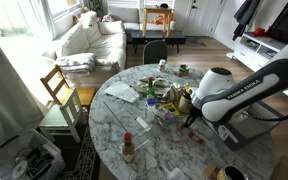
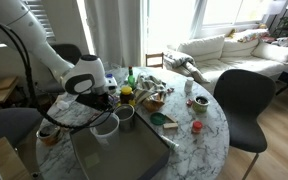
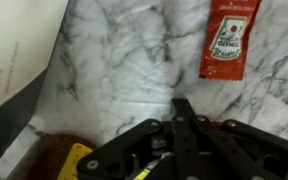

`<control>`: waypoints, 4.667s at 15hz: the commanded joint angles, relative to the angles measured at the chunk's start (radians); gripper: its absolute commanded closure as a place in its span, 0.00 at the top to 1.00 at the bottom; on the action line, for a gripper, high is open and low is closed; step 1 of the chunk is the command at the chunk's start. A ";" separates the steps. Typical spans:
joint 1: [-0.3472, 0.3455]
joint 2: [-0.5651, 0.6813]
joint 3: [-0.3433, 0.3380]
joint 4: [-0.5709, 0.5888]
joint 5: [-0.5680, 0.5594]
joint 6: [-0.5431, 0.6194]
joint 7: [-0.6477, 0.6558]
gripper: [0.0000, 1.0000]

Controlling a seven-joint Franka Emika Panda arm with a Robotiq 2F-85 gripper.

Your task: Pick up the red ketchup sachet from the table and put it in the silver cup, pick up the red ketchup sachet from the table and put it in the clear cup, pick up the silver cup and put it in the clear cup, pick up both the silver and clear cup and put them in the clear storage container

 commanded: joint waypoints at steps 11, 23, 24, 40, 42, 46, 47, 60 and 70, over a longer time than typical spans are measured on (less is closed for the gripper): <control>0.037 -0.396 -0.038 -0.098 -0.110 -0.407 0.040 0.00; -0.078 -0.626 -0.165 -0.149 -0.369 -0.454 0.386 0.00; -0.084 -0.604 -0.167 -0.144 -0.376 -0.431 0.411 0.00; -0.078 -0.411 -0.204 -0.094 -0.644 -0.152 0.741 0.56; -0.051 -0.423 -0.188 -0.118 -0.516 -0.115 0.628 0.71; 0.030 -0.400 -0.138 -0.137 -0.187 -0.115 0.341 0.99; 0.051 -0.389 -0.124 -0.130 -0.105 -0.134 0.269 1.00; 0.074 -0.196 -0.054 -0.066 0.128 -0.318 -0.080 1.00; 0.056 -0.082 -0.024 -0.050 0.081 -0.162 -0.049 0.84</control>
